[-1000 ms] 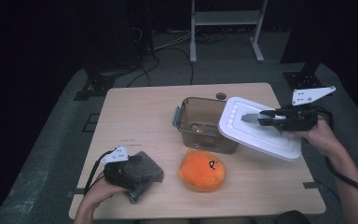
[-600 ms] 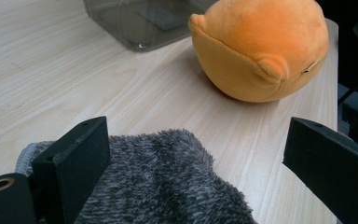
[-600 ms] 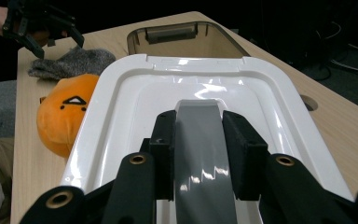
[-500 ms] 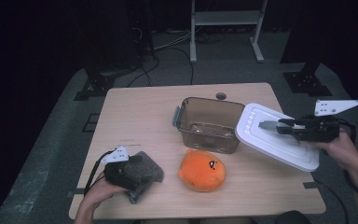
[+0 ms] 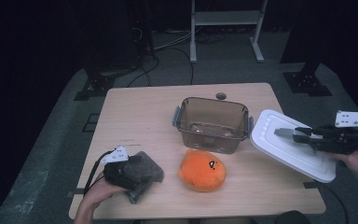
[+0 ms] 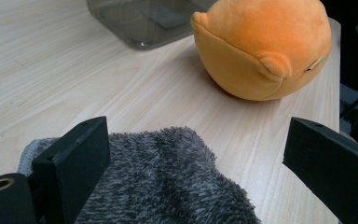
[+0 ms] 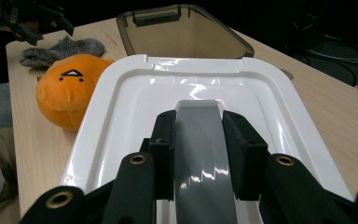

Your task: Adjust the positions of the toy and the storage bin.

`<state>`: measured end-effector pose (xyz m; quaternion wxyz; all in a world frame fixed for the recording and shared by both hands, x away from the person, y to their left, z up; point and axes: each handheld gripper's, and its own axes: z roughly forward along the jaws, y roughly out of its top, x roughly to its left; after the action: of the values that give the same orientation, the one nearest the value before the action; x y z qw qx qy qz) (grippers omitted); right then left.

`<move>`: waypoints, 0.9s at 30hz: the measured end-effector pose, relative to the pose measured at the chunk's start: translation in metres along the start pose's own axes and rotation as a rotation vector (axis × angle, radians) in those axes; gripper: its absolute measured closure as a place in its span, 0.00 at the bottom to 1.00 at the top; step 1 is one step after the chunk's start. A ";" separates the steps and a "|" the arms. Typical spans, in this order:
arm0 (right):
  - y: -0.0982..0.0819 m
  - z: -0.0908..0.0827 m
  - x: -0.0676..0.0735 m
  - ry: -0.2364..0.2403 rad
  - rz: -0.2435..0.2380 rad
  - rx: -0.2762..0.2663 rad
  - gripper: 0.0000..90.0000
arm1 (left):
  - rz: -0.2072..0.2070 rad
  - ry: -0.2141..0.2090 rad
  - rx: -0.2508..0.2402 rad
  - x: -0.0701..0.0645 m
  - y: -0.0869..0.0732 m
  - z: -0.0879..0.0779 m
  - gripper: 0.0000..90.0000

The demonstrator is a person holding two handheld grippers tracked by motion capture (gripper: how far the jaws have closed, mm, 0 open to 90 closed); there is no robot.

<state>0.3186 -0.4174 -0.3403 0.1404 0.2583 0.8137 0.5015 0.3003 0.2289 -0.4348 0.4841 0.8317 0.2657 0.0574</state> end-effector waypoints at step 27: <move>-0.069 0.029 0.004 0.037 0.066 0.069 0.73 | -0.005 0.002 -0.003 0.001 0.000 -0.002 0.07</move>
<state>0.3101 -0.4182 -0.4150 0.0997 0.2804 0.8239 0.4823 0.3002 0.2304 -0.4339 0.4854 0.8302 0.2680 0.0576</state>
